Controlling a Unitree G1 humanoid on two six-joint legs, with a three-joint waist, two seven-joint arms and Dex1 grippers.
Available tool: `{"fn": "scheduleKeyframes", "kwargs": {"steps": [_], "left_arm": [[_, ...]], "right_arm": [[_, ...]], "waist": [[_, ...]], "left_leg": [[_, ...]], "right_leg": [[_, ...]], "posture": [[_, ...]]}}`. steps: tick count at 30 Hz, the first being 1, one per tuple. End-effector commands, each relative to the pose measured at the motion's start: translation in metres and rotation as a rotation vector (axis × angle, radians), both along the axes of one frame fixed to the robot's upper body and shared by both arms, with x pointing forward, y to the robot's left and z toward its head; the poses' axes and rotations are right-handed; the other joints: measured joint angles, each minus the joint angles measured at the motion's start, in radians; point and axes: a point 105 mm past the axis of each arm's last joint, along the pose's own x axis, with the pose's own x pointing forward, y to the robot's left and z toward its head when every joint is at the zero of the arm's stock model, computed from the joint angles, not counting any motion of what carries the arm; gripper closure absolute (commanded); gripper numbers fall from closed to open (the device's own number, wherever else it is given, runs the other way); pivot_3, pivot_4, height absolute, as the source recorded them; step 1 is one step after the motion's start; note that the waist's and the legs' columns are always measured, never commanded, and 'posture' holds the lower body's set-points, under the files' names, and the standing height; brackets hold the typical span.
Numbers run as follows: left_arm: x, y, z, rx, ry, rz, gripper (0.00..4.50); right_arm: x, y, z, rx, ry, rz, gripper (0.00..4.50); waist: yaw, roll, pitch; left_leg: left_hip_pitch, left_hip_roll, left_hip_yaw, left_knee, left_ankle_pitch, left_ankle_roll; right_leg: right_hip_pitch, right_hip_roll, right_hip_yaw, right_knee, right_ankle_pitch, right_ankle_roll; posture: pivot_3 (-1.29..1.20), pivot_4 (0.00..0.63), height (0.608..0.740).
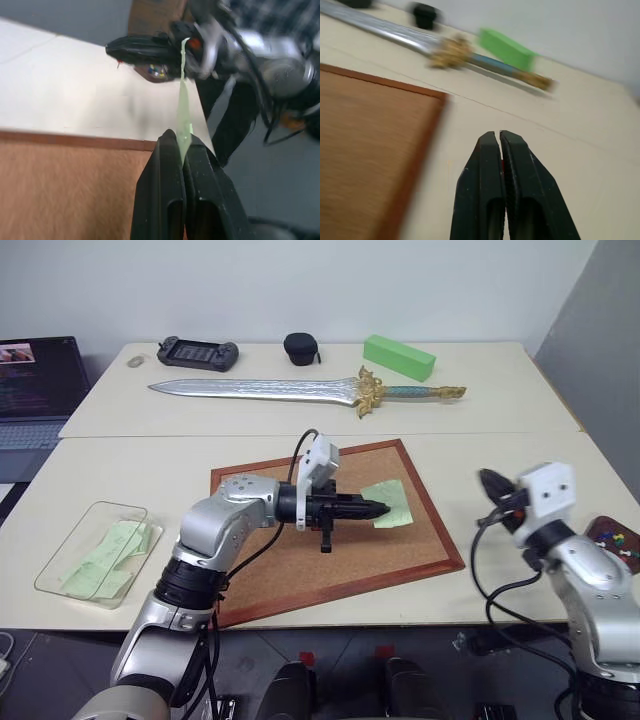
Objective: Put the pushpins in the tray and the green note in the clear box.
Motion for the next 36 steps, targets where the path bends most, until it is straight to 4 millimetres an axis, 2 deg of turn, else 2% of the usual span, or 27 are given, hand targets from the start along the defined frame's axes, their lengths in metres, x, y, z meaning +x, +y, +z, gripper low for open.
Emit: {"fn": "scheduleKeyframes", "kwargs": {"steps": [1, 3, 8, 10, 19, 27, 34, 36], "left_arm": [[-0.005, -0.023, 0.009, -0.037, -0.184, -0.067, 4.49], [-0.005, -0.032, 0.005, -0.037, -0.236, -0.09, 4.49], [-0.006, -0.046, -0.006, -0.004, -0.271, -0.141, 4.49], [-0.007, -0.051, -0.006, -0.009, -0.277, -0.157, 4.49], [-0.007, -0.053, -0.009, -0.013, -0.266, -0.156, 4.49], [-0.01, -0.046, -0.013, 0.005, -0.256, -0.153, 4.49], [-0.009, -0.045, -0.013, 0.008, -0.246, -0.142, 4.5], [-0.01, -0.045, -0.013, 0.007, -0.245, -0.145, 4.5]], "right_arm": [[-0.025, -0.068, 0.0, 0.128, 0.011, -0.292, 4.5], [-0.035, -0.097, -0.013, 0.18, 0.058, -0.398, 4.5], [-0.039, -0.138, -0.026, 0.298, 0.101, -0.514, 4.5], [-0.037, -0.146, -0.029, 0.334, 0.112, -0.523, 4.5], [-0.026, -0.158, -0.035, 0.406, 0.123, -0.483, 4.5], [-0.017, -0.153, -0.045, 0.479, 0.143, -0.461, 4.5], [-0.021, -0.156, -0.048, 0.464, 0.148, -0.473, 3.01], [-0.021, -0.157, -0.047, 0.448, 0.145, -0.475, 3.01]], "waist": [[-0.003, 0.0, 0.0], [-0.002, 0.0, 0.0], [-0.013, 0.001, -0.001], [-0.015, 0.002, 0.0], [-0.01, 0.003, -0.001], [-0.01, 0.003, -0.001], [-0.009, 0.003, -0.001], [-0.009, 0.003, -0.001]], "left_leg": [[0.0, 0.0, 0.001, 0.0, 0.0, 0.0], [0.001, -0.001, 0.001, 0.0, -0.001, 0.001], [0.003, -0.001, 0.004, -0.001, -0.001, 0.002], [0.003, -0.001, 0.005, -0.001, -0.001, 0.002], [0.003, -0.001, 0.006, -0.001, -0.001, 0.003], [0.003, -0.001, 0.005, -0.001, -0.001, 0.003], [0.002, -0.001, 0.005, 0.0, -0.001, 0.003], [0.002, -0.001, 0.005, 0.0, -0.001, 0.003]], "right_leg": [[0.0, 0.001, 0.0, 0.0, 0.0, 0.0], [0.001, 0.002, -0.001, 0.0, 0.0, 0.0], [0.001, 0.005, 0.001, 0.001, 0.0, 0.0], [0.001, 0.005, 0.002, 0.001, 0.0, 0.0], [0.002, 0.006, 0.001, 0.001, 0.0, 0.0], [0.002, 0.006, 0.001, 0.001, 0.0, 0.0], [0.002, 0.006, 0.001, 0.001, 0.0, 0.0], [0.002, 0.006, 0.001, 0.001, 0.0, 0.0]], "posture": [[0.0, 0.15, 0.74], [0.0, 0.15, 0.74], [0.0, 0.15, 0.74], [0.0, 0.15, 0.74], [0.0, 0.15, 0.74], [0.0, 0.15, 0.74], [0.0, 0.15, 0.74], [0.0, 0.15, 0.74]]}}
